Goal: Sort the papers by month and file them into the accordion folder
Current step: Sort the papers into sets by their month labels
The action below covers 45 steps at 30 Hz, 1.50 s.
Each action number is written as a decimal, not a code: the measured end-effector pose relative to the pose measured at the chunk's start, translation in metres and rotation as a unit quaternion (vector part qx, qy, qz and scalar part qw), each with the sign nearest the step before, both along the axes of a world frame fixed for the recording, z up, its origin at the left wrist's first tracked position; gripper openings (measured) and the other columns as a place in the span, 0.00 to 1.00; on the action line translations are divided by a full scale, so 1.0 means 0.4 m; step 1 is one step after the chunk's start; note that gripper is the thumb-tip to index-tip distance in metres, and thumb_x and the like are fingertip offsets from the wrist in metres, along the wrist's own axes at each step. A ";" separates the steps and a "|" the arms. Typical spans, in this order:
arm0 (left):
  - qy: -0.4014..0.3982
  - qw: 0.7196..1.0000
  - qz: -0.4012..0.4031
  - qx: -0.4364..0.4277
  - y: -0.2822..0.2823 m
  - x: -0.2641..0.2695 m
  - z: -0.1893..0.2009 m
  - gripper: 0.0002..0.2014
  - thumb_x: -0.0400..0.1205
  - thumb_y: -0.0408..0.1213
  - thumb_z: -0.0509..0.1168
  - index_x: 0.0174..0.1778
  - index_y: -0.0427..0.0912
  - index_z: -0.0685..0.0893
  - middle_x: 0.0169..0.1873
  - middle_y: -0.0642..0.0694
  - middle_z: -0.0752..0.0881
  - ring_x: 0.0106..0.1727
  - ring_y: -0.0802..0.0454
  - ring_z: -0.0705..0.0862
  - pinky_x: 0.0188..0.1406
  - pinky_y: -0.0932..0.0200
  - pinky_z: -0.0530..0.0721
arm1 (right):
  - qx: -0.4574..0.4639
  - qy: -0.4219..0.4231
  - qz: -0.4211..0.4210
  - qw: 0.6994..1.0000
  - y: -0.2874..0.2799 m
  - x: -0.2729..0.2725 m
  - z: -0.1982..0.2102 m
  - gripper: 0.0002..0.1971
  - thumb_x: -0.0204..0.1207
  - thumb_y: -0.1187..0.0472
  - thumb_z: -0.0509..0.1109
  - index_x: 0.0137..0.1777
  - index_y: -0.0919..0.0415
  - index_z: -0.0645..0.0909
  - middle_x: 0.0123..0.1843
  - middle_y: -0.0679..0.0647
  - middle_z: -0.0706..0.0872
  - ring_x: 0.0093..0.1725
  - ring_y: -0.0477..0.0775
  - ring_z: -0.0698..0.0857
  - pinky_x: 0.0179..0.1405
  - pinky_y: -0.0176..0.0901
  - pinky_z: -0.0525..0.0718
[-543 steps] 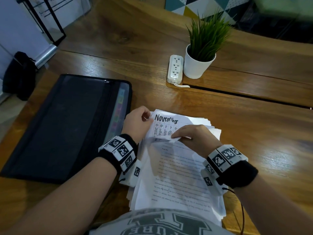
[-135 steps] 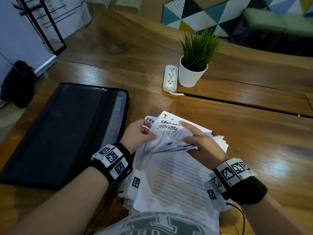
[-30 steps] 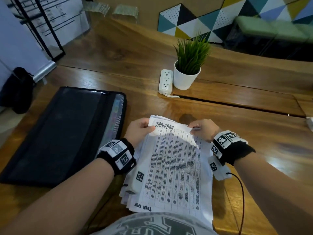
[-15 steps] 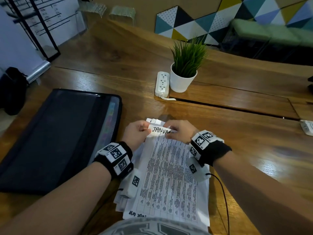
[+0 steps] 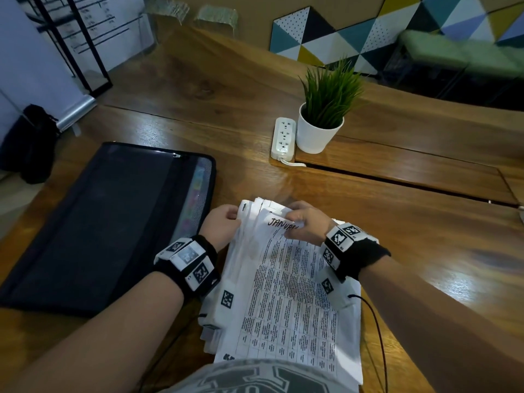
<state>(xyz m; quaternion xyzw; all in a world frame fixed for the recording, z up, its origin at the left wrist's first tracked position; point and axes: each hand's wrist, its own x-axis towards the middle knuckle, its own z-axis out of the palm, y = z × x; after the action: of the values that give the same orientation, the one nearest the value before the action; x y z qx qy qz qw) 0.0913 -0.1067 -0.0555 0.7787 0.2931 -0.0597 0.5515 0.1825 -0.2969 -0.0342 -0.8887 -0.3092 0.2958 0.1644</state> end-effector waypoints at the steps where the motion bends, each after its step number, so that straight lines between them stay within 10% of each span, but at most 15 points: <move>1: 0.001 1.000 0.004 -0.007 0.003 -0.002 -0.002 0.18 0.80 0.26 0.64 0.67 0.34 0.79 0.62 0.40 0.83 0.64 0.45 0.81 0.67 0.43 0.78 | 0.001 -0.007 0.006 1.000 0.003 -0.002 0.001 0.17 0.75 0.57 0.71 0.63 0.55 0.81 0.74 0.53 0.68 0.70 0.54 0.71 0.71 0.46 0.68; 10: 0.011 0.999 0.017 -0.045 0.027 0.004 -0.006 0.19 0.82 0.28 0.62 0.70 0.31 0.76 0.62 0.39 0.81 0.60 0.45 0.81 0.55 0.51 0.83 | 0.107 -0.135 0.073 0.982 -0.068 -0.095 0.002 0.03 0.69 0.67 0.75 0.40 0.58 0.86 0.62 0.56 0.79 0.59 0.56 0.79 0.55 0.45 0.84; 13: 0.003 1.000 -0.014 -0.024 0.027 0.007 -0.003 0.12 0.81 0.28 0.64 0.60 0.32 0.84 0.52 0.40 0.86 0.51 0.48 0.82 0.41 0.57 0.81 | 0.133 -0.128 0.064 0.981 -0.091 -0.112 -0.003 0.07 0.65 0.71 0.75 0.37 0.58 0.85 0.60 0.57 0.79 0.58 0.59 0.79 0.56 0.52 0.82; 17: -0.014 0.999 -0.019 -0.044 0.024 0.012 0.000 0.04 0.79 0.30 0.66 0.42 0.41 0.85 0.44 0.42 0.88 0.49 0.44 0.86 0.52 0.47 0.84 | 0.166 -0.132 0.041 0.976 -0.098 -0.116 -0.003 0.06 0.65 0.71 0.77 0.36 0.60 0.85 0.69 0.61 0.74 0.61 0.59 0.80 0.58 0.42 0.79; 22: -0.041 0.984 -0.064 -0.162 0.003 0.004 0.024 0.09 0.84 0.28 0.60 0.39 0.41 0.78 0.27 0.52 0.83 0.23 0.63 0.79 0.21 0.69 0.75 | 0.141 -0.133 0.037 0.980 -0.090 -0.074 0.003 0.08 0.67 0.68 0.77 0.43 0.56 0.87 0.78 0.62 0.64 0.66 0.52 0.79 0.70 0.47 0.73; 30: -0.090 0.981 -0.003 -0.169 0.006 0.003 0.026 0.08 0.82 0.26 0.63 0.38 0.40 0.79 0.29 0.48 0.86 0.25 0.62 0.83 0.22 0.70 0.77 | 0.191 -0.162 0.059 0.966 -0.100 -0.084 0.014 0.09 0.66 0.57 0.72 0.45 0.43 0.81 0.53 0.50 0.84 0.50 0.59 0.82 0.49 0.48 0.80; 34: -0.101 0.982 0.028 -0.160 0.005 0.002 0.013 0.07 0.79 0.24 0.67 0.39 0.39 0.80 0.31 0.45 0.88 0.29 0.57 0.86 0.22 0.69 0.79 | 0.177 -0.215 0.061 0.959 -0.120 -0.101 0.004 0.04 0.63 0.58 0.70 0.36 0.49 0.86 0.50 0.51 0.88 0.54 0.64 0.82 0.55 0.48 0.77; 40: -0.122 0.981 -0.019 -0.150 -0.013 0.000 0.035 0.13 0.70 0.21 0.74 0.44 0.39 0.81 0.42 0.42 0.89 0.41 0.50 0.87 0.46 0.52 0.86 | 0.214 -0.152 0.032 0.964 -0.122 -0.096 0.006 0.09 0.67 0.65 0.75 0.41 0.48 0.85 0.61 0.52 0.80 0.57 0.53 0.82 0.55 0.42 0.81; 45: -0.127 0.979 -0.035 -0.157 -0.022 0.003 0.037 0.17 0.67 0.17 0.75 0.49 0.34 0.82 0.42 0.41 0.89 0.41 0.51 0.86 0.45 0.54 0.85 | 0.192 -0.153 0.049 0.968 -0.121 -0.097 0.015 0.09 0.64 0.71 0.76 0.39 0.56 0.86 0.72 0.55 0.73 0.52 0.46 0.84 0.55 0.21 0.72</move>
<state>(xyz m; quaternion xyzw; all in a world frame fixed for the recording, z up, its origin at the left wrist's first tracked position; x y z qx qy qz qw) 0.0926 -0.1155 -0.0407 0.6938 0.1797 -0.0248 0.6969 0.1438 -0.3454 -0.0280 -0.8590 -0.4248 0.0991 0.2681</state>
